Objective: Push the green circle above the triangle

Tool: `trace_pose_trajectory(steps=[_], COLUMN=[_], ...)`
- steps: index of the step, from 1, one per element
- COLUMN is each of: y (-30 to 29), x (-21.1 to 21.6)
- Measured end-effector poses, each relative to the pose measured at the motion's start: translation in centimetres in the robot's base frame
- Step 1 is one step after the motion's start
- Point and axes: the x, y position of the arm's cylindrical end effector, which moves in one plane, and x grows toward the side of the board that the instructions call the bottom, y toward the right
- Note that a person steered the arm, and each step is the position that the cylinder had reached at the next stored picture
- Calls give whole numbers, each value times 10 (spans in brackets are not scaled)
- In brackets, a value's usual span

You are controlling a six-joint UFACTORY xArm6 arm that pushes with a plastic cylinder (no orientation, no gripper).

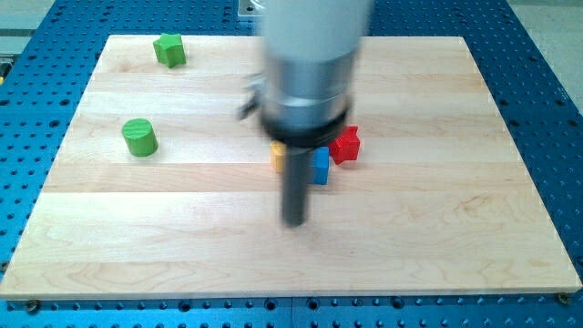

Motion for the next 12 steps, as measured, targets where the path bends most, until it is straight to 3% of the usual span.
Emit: trace_pose_trajectory(steps=[1, 2, 3, 4, 5, 6, 7, 9, 10, 11, 12], y=[-155, -201, -169, -64, -100, -119, -57, -5, 28, 24, -7], x=[-6, -52, -127, -205, -203, -229, -257, -317, -264, -244, -266])
